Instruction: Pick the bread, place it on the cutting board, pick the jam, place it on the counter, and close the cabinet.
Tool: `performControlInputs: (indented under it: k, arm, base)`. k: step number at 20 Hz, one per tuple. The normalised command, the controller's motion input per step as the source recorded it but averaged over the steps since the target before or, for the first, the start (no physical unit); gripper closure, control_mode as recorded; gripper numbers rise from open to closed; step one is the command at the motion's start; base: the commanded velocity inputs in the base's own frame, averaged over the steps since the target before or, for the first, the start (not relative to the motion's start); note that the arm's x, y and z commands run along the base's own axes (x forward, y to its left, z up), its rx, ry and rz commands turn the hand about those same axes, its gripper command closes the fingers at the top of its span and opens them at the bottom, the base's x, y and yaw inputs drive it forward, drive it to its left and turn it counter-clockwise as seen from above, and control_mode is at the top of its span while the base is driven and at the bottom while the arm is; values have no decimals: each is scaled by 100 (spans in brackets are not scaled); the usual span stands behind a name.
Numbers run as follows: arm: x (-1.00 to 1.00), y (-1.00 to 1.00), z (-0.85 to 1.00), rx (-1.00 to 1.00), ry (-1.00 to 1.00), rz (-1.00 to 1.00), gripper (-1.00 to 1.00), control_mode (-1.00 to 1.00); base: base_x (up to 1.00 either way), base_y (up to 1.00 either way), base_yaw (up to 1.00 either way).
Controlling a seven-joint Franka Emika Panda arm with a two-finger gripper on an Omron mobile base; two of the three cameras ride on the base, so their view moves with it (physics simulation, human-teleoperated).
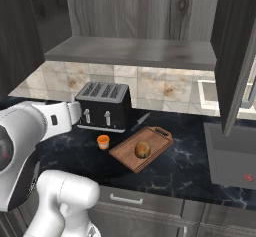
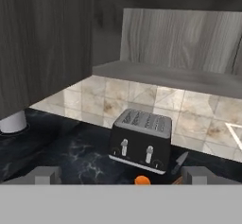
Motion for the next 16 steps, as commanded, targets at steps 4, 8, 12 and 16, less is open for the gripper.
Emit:
performControlInputs:
  k: [4, 8, 12, 16]
  arm:
    - [-10, 33, 0, 0, 0, 0, -100, -100]
    - [-12, 34, 0, 0, -1, 0, -100, -100]
    - [-16, 32, 0, 0, -4, 0, -100, -100]
    - [-13, 29, 0, 0, -6, 0, -100, -100]
  base:
    - [0, 0, 0]
    - [0, 0, 0]
    - [0, 0, 0]
    - [0, 0, 0]
